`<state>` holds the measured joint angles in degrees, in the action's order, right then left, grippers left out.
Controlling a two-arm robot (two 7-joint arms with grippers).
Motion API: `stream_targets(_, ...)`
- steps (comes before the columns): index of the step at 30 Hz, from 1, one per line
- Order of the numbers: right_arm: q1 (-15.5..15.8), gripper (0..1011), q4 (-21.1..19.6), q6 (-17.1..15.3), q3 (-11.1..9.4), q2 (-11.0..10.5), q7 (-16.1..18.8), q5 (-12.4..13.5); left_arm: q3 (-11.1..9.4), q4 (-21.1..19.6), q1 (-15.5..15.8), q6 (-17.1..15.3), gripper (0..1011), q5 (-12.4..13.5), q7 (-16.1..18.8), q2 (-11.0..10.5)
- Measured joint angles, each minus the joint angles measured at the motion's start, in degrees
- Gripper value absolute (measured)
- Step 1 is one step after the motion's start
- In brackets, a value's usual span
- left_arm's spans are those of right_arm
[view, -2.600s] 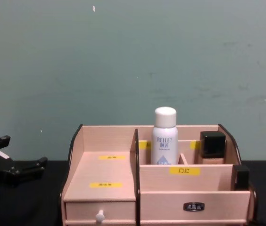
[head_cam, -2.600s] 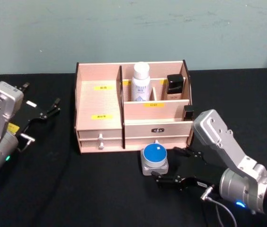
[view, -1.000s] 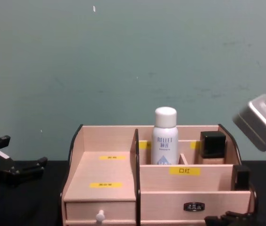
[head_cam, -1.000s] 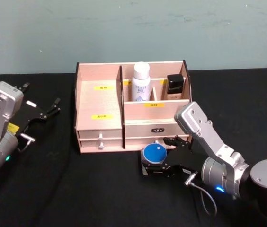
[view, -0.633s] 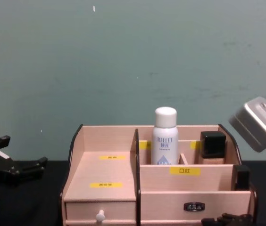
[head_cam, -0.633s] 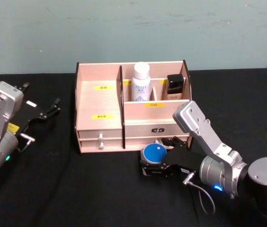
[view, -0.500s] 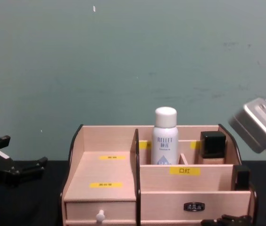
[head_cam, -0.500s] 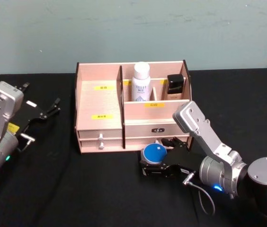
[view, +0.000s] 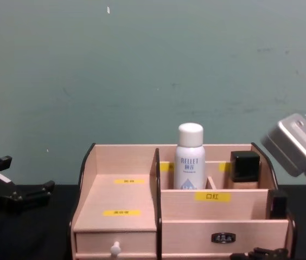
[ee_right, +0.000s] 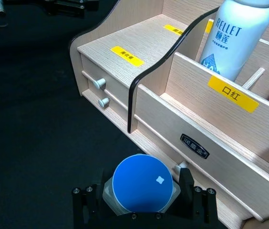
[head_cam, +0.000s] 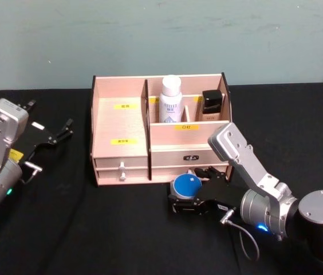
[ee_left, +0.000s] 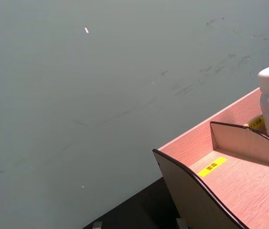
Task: Pick up the facial cleanser and watermelon frost from the table and place them into the tiered storage box.
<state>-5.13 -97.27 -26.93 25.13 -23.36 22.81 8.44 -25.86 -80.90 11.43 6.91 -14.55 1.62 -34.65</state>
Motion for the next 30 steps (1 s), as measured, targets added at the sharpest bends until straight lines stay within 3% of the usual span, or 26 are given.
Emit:
stream_targets(5,0.01,967,-0.02,0.00,-0.01,-0.02,-0.02,0.00,0.00,0.00,0.00,0.00,1001,0.00,0.00,0.00)
stream_targets(16,0.05,729,-0.08,0.01,-0.04,-0.04,-0.04,0.01,0.00,0.00,0.00,0.00,1001,0.00,0.00,0.00)
stream_targets(30,0.11,729,-0.07,0.09,-0.08,-0.07,0.06,0.19,0.00,0.00,0.00,0.00,1001,0.00,0.00,0.00)
